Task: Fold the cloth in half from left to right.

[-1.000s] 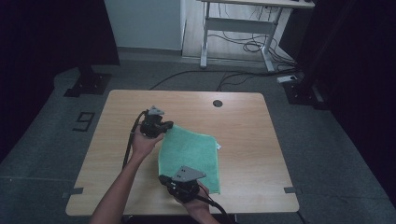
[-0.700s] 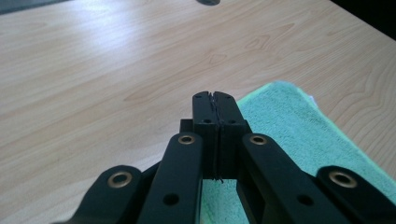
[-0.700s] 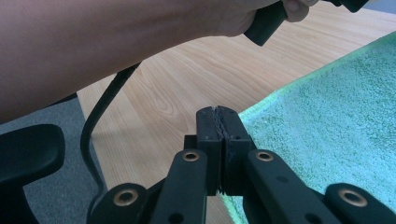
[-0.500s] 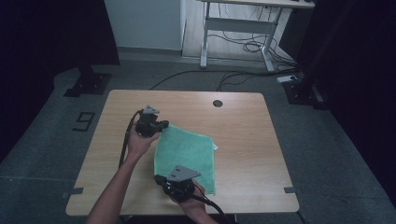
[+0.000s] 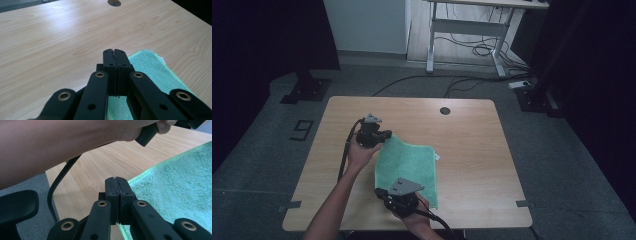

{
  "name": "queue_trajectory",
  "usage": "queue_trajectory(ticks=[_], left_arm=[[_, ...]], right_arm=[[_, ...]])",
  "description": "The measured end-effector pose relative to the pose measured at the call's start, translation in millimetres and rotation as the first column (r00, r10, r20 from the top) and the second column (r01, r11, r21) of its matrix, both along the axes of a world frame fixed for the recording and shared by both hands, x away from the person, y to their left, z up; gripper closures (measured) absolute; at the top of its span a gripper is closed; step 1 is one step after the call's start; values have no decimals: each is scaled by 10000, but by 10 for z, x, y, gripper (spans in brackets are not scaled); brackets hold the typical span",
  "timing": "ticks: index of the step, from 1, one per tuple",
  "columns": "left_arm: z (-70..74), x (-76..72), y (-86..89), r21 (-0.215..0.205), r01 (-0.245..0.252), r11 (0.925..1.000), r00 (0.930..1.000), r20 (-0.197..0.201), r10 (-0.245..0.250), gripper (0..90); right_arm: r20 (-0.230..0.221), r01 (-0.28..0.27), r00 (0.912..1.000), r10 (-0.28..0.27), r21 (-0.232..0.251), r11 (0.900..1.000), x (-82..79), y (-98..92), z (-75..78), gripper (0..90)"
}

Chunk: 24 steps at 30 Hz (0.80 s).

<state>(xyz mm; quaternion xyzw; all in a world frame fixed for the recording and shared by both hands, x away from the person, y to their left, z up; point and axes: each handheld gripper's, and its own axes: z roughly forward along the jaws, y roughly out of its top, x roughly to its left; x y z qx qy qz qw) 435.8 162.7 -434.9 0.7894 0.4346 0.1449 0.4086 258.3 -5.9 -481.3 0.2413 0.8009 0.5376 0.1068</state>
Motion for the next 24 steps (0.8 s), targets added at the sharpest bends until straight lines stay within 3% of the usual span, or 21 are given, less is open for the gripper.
queue_trajectory(ticks=[7,10,18,24], left_arm=[[195,-26,155,-121,-239,9996,9993,281,242,891],[149,-21,125,-17,-211,9998,9997,155,212,891],[-42,47,-39,31,-134,9999,9997,-225,135,890],[-104,97,-153,231,-98,9997,9993,-367,107,890]], right_arm=[[367,-335,9988,323,323,9989,-15,160,177,885],[394,-358,9986,347,288,9989,-39,166,176,885],[-31,-118,9999,118,154,9998,-55,45,-3,885],[-38,-6,10000,7,183,9998,-68,-35,-22,885]])
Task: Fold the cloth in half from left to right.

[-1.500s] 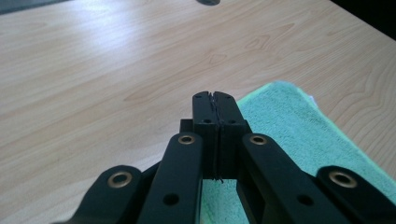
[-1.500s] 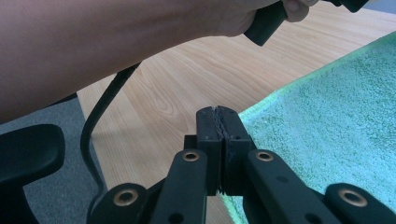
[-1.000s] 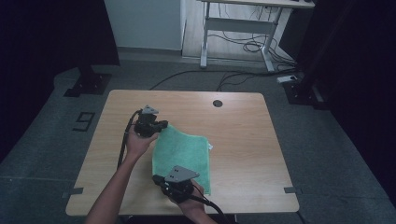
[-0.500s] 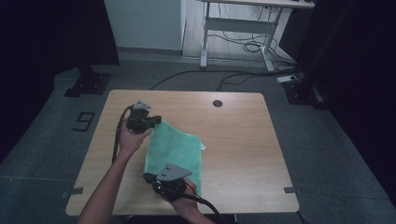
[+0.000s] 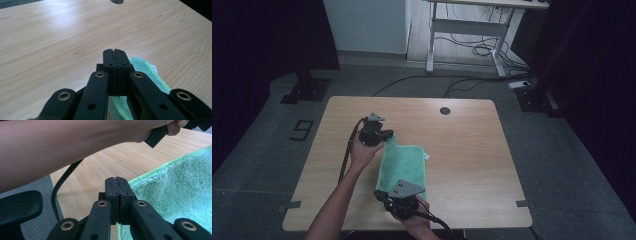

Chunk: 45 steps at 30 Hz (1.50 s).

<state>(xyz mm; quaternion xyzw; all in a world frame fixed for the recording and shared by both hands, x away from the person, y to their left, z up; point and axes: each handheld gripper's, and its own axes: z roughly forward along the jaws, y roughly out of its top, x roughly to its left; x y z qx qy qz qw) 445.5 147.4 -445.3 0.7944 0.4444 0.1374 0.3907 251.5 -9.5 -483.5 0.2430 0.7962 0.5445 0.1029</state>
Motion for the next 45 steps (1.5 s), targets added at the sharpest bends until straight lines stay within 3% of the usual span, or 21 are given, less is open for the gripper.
queue_trajectory(ticks=[19,37,45], left_arm=[[-152,98,-192,309,-81,9995,9994,-338,91,889],[-275,141,-392,530,140,9985,9975,-702,-103,889],[-321,149,-464,557,198,9983,9976,-672,-160,889]], right_arm=[[-113,347,9993,-347,-32,9994,-3,-161,-93,885],[-234,566,9981,-568,-90,9984,-24,-320,-173,885],[-335,685,9971,-691,-168,9975,-26,-384,-225,885]])
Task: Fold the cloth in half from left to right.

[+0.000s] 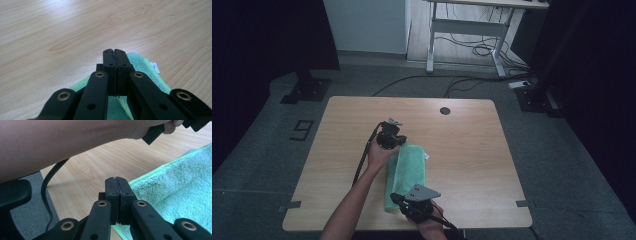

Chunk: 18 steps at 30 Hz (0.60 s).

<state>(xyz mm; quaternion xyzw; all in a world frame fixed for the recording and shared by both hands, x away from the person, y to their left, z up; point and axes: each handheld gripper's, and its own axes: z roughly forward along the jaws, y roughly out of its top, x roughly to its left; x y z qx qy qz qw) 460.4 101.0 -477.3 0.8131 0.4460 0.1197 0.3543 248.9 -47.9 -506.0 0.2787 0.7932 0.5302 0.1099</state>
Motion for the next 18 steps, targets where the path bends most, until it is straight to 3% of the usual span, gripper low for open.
queue_trajectory(ticks=[18], left_arm=[[23,-18,-62,-1,104,9999,9999,69,-104,889]], right_arm=[[-90,78,9999,-79,-182,9998,-19,-64,-59,885]])
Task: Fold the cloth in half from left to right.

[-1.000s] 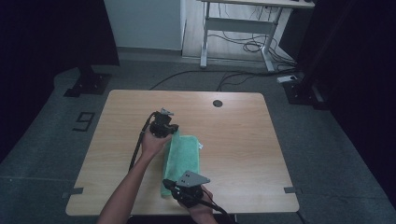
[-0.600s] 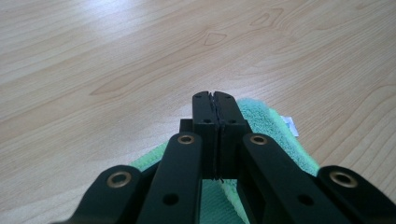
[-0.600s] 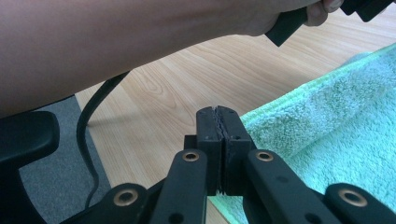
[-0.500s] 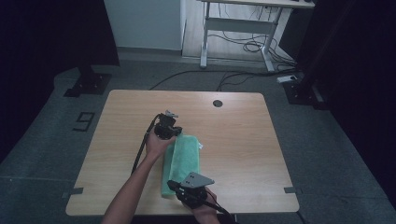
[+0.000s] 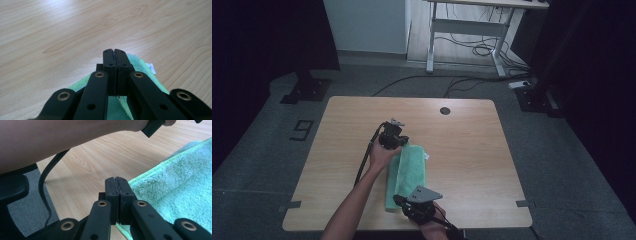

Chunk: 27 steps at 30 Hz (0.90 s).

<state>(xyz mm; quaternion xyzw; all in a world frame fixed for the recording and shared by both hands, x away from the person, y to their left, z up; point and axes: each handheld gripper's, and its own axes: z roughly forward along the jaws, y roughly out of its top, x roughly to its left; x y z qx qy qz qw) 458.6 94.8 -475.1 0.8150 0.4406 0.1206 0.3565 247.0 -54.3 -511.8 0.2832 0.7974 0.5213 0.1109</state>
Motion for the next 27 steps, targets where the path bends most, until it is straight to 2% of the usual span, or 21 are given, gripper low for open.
queue_trajectory(ticks=[13,27], left_arm=[[6,4,-50,34,53,10000,10000,37,-53,888],[-89,45,-164,129,153,9998,9998,-130,-151,886]], right_arm=[[-24,163,9999,-163,99,9998,3,-77,2,884],[-309,433,9986,-429,126,9990,27,-197,-77,883]])
